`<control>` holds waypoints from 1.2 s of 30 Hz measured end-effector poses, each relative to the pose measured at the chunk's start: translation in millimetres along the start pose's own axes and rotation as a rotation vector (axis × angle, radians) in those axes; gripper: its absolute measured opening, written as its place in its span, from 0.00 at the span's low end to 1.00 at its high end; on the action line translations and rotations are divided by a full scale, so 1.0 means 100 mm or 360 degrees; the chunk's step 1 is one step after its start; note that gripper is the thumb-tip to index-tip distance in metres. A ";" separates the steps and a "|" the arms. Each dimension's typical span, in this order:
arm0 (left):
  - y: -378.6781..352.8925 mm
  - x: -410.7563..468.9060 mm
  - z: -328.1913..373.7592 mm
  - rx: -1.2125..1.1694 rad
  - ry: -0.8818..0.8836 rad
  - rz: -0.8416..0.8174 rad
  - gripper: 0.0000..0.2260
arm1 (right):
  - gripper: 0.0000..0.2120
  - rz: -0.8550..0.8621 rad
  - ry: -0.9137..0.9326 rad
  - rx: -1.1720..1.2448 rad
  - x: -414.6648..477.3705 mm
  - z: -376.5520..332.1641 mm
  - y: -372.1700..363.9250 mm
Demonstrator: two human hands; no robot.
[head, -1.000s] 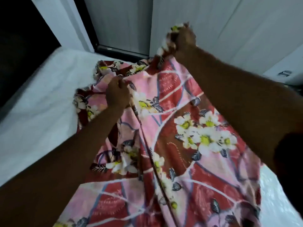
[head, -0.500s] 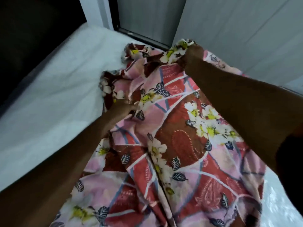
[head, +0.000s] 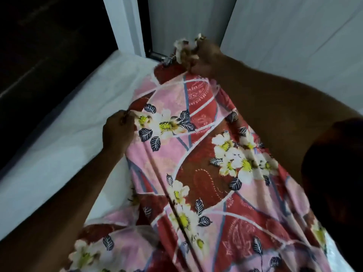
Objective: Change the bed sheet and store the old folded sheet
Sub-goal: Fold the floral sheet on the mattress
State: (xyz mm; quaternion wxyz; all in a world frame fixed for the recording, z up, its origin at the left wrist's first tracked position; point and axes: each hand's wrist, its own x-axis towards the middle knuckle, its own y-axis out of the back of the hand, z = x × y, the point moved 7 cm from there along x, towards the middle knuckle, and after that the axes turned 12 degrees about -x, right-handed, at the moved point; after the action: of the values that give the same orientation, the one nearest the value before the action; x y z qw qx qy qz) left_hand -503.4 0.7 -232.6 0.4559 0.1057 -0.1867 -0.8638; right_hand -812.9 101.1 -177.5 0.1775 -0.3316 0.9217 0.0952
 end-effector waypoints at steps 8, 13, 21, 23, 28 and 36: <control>-0.28 -0.17 -0.22 -0.0456 0.0468 -0.0291 0.14 | 0.22 0.0435 0.0900 -0.1317 -0.99 0.71 -0.32; -0.25 -0.31 -0.04 -0.0759 0.0526 -0.0668 0.24 | 0.36 -0.0505 0.1312 -0.1488 -1.54 0.92 -1.14; -0.14 -0.88 0.11 -0.0406 0.0540 -0.1115 0.26 | 0.21 -0.0298 0.0951 -0.1810 -1.34 0.73 -1.21; -0.04 -1.10 -0.09 0.0041 0.0687 -0.1311 0.14 | 0.21 -0.0083 0.0883 -0.1772 -1.33 0.63 -1.12; 0.45 -1.42 -0.71 0.0389 0.0972 -0.1389 0.17 | 0.16 0.0058 0.0686 -0.1975 -1.28 0.70 -1.05; 0.88 -1.23 -0.86 -0.0734 0.0737 -0.0421 0.04 | 0.16 0.0046 0.1086 -0.2075 -1.33 1.04 -1.46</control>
State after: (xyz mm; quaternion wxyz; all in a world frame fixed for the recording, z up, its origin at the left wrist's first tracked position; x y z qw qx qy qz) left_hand -338.2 38.3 -272.4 0.3822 0.2164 0.1371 -0.8879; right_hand -596.2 97.2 -230.1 -0.3538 -0.3688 0.6860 0.5178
